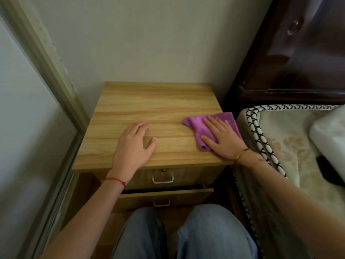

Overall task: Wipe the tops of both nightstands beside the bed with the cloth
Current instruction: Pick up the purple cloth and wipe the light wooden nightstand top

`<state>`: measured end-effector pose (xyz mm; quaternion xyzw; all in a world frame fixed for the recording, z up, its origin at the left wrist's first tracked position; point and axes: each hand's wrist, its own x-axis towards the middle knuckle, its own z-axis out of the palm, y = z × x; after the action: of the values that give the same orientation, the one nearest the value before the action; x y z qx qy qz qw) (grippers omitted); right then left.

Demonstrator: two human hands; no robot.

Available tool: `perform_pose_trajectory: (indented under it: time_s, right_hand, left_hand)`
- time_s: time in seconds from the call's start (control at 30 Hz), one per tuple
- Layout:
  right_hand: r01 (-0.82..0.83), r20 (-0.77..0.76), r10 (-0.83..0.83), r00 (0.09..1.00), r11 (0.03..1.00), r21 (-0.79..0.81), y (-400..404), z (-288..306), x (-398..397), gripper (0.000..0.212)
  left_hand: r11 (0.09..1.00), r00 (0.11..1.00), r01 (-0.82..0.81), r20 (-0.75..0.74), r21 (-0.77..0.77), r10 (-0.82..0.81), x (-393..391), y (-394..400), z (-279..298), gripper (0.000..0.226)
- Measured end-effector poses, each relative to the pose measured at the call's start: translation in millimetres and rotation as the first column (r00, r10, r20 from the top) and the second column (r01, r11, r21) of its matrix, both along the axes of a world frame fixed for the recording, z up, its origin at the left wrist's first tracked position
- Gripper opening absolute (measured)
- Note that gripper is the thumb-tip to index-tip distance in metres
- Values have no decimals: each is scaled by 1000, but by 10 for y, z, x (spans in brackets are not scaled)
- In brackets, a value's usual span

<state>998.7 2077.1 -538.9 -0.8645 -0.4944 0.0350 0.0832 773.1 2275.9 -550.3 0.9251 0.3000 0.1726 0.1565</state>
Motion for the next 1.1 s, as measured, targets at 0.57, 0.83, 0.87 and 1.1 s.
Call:
perform_pose_trajectory:
  time_s: [0.57,0.83,0.87,1.1]
  right_hand:
    - [-20,56,17,998,998,53,2,-65,-609,70]
    - [169,71,-167,983,985,-22,75,-11,22,68]
    - [136,72,-135,988,991,-6,165,-23,-64,67]
    - [-53,29,53,998,998,22,126,-38,-137,68]
  left_hand:
    - [1000,1000,9,-19,-3,-9,-17,8,-11,57]
    - [1000,1000,15,-26,16,-15,-8,16,-29,58]
    - [1000,1000,13,-27,16,-13,-10,13,-27,58]
    - [999,999,-2,-42,33,3,1,-3,-27,60]
